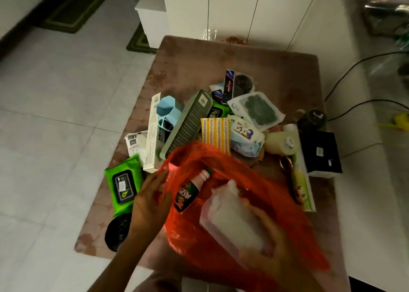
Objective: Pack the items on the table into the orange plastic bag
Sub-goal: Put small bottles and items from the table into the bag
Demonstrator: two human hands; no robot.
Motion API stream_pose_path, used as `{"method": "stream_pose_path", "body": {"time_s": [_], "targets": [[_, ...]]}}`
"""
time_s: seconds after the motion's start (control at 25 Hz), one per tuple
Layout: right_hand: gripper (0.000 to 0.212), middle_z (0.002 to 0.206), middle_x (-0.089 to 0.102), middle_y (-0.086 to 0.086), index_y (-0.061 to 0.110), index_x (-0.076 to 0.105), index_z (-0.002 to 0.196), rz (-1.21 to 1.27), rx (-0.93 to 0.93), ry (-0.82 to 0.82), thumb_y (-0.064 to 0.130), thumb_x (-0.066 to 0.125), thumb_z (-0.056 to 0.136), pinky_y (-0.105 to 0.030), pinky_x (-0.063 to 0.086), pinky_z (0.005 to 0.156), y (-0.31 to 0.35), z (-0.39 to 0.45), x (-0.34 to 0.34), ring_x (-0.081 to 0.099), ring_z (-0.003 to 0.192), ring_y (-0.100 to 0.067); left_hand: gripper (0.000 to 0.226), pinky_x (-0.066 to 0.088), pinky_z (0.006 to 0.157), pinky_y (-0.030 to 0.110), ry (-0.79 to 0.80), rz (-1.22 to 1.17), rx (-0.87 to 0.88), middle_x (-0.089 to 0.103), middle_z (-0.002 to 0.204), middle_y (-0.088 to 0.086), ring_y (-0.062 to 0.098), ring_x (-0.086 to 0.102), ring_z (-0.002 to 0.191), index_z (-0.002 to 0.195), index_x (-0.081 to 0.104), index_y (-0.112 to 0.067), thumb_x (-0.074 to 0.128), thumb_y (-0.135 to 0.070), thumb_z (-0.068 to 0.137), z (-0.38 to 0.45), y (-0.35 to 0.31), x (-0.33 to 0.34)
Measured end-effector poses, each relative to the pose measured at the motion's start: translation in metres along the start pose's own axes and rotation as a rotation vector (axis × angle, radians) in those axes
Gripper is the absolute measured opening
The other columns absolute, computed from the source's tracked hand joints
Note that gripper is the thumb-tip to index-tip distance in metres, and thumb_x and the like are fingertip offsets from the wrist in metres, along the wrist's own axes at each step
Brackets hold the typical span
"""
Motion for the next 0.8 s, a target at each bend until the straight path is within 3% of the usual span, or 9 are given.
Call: {"method": "stream_pose_path", "body": {"time_s": [0.08, 0.16, 0.28, 0.36, 0.44, 0.52, 0.64, 0.72, 0.8], "targets": [[0.074, 0.110, 0.055, 0.036, 0.051, 0.048, 0.117, -0.032, 0.158, 0.005, 0.052, 0.087, 0.053, 0.003, 0.037, 0.071, -0.012, -0.011, 0.028, 0.046, 0.093, 0.033, 0.053, 0.057, 0.076, 0.038, -0.018, 0.125, 0.063, 0.057, 0.120, 0.013, 0.023, 0.059, 0.095, 0.134, 0.053, -0.014, 0.054, -0.036, 0.086, -0.005, -0.001, -0.001], [0.082, 0.107, 0.061, 0.023, 0.044, 0.050, 0.114, -0.056, 0.286, -0.162, 0.072, 0.079, 0.043, -0.007, 0.039, 0.064, -0.024, -0.012, 0.046, 0.056, 0.086, 0.009, 0.052, 0.055, 0.082, 0.045, 0.005, 0.292, 0.119, 0.054, 0.123, 0.017, 0.028, 0.053, 0.108, 0.129, 0.056, -0.014, 0.058, -0.035, 0.081, -0.018, 0.002, 0.002], [0.071, 0.106, 0.053, 0.008, 0.025, 0.041, 0.127, -0.080, 0.445, -0.273, 0.051, 0.076, 0.072, -0.017, 0.041, 0.062, -0.042, 0.010, 0.059, 0.052, 0.083, -0.004, 0.062, 0.054, 0.080, 0.046, 0.144, 0.393, -0.076, 0.049, 0.131, 0.018, 0.036, 0.052, 0.112, 0.132, 0.051, -0.026, 0.069, -0.041, 0.074, -0.040, 0.016, 0.013], [0.085, 0.113, 0.054, 0.004, 0.021, 0.025, 0.143, -0.132, 0.401, -0.293, 0.045, 0.072, 0.077, -0.025, 0.048, 0.072, -0.048, 0.031, 0.068, 0.057, 0.093, -0.014, 0.071, 0.053, 0.068, 0.028, 0.231, 0.253, -0.251, 0.051, 0.131, 0.020, 0.033, 0.061, 0.098, 0.134, 0.044, -0.036, 0.074, -0.017, 0.073, -0.048, 0.019, 0.020], [0.097, 0.133, 0.052, -0.004, 0.019, 0.012, 0.149, -0.155, 0.365, -0.310, 0.043, 0.072, 0.077, -0.030, 0.048, 0.089, -0.051, 0.050, 0.082, 0.057, 0.112, -0.023, 0.089, 0.047, 0.055, 0.016, 0.267, 0.158, -0.244, 0.055, 0.125, 0.021, 0.024, 0.062, 0.079, 0.136, 0.034, -0.041, 0.066, 0.008, 0.068, -0.051, 0.015, 0.024], [0.100, 0.141, 0.047, -0.005, 0.019, 0.010, 0.151, -0.159, 0.362, -0.326, 0.043, 0.072, 0.077, -0.031, 0.043, 0.095, -0.051, 0.064, 0.097, 0.053, 0.122, -0.025, 0.096, 0.047, 0.053, 0.014, 0.267, 0.109, -0.215, 0.052, 0.132, 0.017, 0.022, 0.061, 0.086, 0.139, 0.035, -0.041, 0.061, 0.014, 0.065, -0.052, 0.009, 0.020], [0.092, 0.133, 0.056, -0.005, 0.025, 0.004, 0.149, -0.318, 0.281, -0.304, 0.049, 0.061, 0.082, -0.035, 0.045, 0.090, -0.057, 0.077, 0.119, 0.060, 0.114, -0.028, 0.100, 0.048, 0.062, 0.007, 0.259, 0.092, -0.150, 0.045, 0.142, 0.007, 0.022, 0.056, 0.109, 0.136, 0.034, -0.049, 0.058, 0.016, 0.064, -0.051, 0.011, 0.010], [0.089, 0.125, 0.062, -0.003, 0.022, -0.005, 0.151, -0.499, 0.257, -0.274, 0.056, 0.047, 0.087, -0.038, 0.048, 0.088, -0.063, 0.082, 0.130, 0.064, 0.107, -0.026, 0.105, 0.048, 0.070, 0.005, 0.284, 0.051, -0.079, 0.038, 0.145, -0.006, 0.014, 0.053, 0.116, 0.134, 0.031, -0.058, 0.054, 0.017, 0.064, -0.051, 0.010, 0.004], [0.089, 0.121, 0.064, -0.007, 0.011, 0.004, 0.153, -0.703, 0.235, -0.298, 0.060, 0.042, 0.089, -0.040, 0.050, 0.085, -0.070, 0.089, 0.130, 0.065, 0.103, -0.027, 0.111, 0.051, 0.068, 0.010, 0.307, 0.014, -0.023, 0.024, 0.150, -0.020, -0.002, 0.052, 0.113, 0.140, 0.022, -0.059, 0.051, 0.018, 0.065, -0.053, 0.007, -0.001]]}}
Point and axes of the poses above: each hand's wrist, its own z-axis towards the middle knuckle, its own x-axis out of the palm, y = z × x, the point moved 1 cm from there along z, towards the middle knuckle
